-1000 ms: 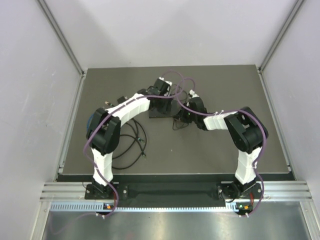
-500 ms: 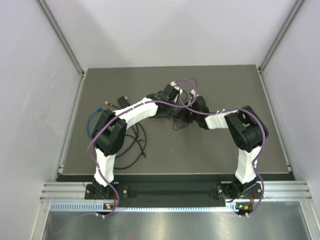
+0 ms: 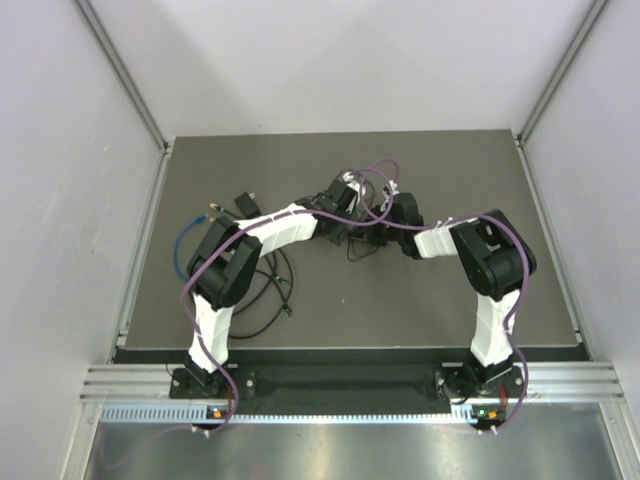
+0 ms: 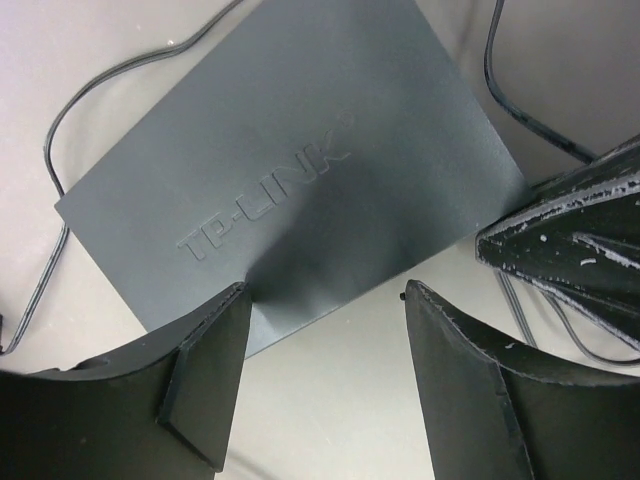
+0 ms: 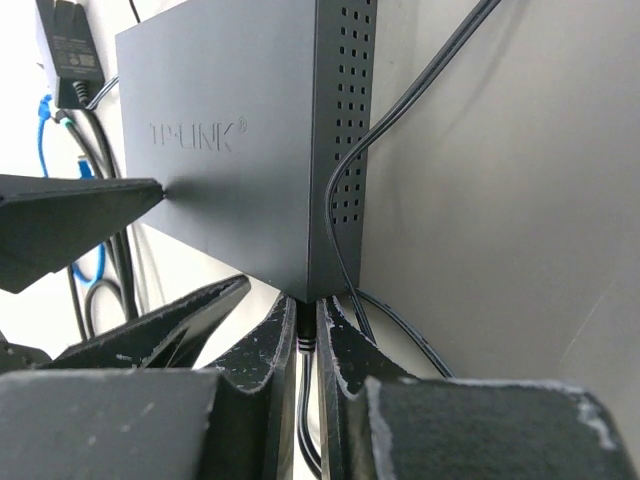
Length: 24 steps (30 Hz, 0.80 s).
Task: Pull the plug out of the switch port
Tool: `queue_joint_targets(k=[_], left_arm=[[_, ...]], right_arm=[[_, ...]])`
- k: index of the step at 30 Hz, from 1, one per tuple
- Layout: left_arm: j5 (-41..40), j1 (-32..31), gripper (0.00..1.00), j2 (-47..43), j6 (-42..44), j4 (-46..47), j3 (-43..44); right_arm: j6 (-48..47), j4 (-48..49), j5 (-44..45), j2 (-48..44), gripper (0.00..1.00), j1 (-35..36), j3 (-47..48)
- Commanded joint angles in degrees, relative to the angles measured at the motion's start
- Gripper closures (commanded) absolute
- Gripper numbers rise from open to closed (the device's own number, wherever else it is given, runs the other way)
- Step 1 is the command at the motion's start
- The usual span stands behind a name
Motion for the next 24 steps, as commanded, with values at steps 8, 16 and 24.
queue_joint_targets(k=[8, 16, 24], left_arm=[[-0.5, 1.6, 0.32, 2.4, -4.6, 2.4, 0.8], [1.6, 2.4, 0.34, 7.2, -11.4, -2.5, 3.4], [3.7, 2.5, 0.35, 8.9, -13.8, -4.2, 5.5]], right_arm=[[-0.4, -3.5, -0.2, 1.7, 1.0, -0.7, 0.4], [-4.0, -14.6, 12.7, -0.9, 1.0, 4.3, 4.2], [-7.5, -26.6, 30.6, -2.9, 1.0, 11.6, 8.6]])
